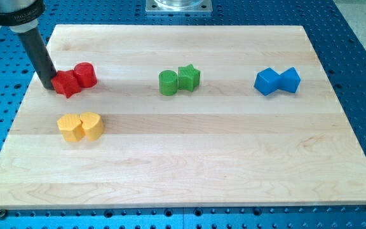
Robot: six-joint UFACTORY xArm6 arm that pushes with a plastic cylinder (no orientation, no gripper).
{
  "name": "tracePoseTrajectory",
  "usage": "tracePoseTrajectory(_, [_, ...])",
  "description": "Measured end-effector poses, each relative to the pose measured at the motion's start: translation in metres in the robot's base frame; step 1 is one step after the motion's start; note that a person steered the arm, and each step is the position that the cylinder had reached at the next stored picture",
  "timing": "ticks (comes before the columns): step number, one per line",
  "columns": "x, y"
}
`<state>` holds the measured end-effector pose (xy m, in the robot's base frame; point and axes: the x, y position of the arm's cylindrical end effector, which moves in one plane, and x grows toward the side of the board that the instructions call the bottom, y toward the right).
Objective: Move your hand close to the red star
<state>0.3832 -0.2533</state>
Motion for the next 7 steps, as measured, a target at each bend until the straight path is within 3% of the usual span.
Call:
tracePoseTrajectory(4, [0.051,-0.023])
tracePoseTrajectory(5, [0.082,-0.030])
tracePoseTrajectory(7, [0.107,-0.005])
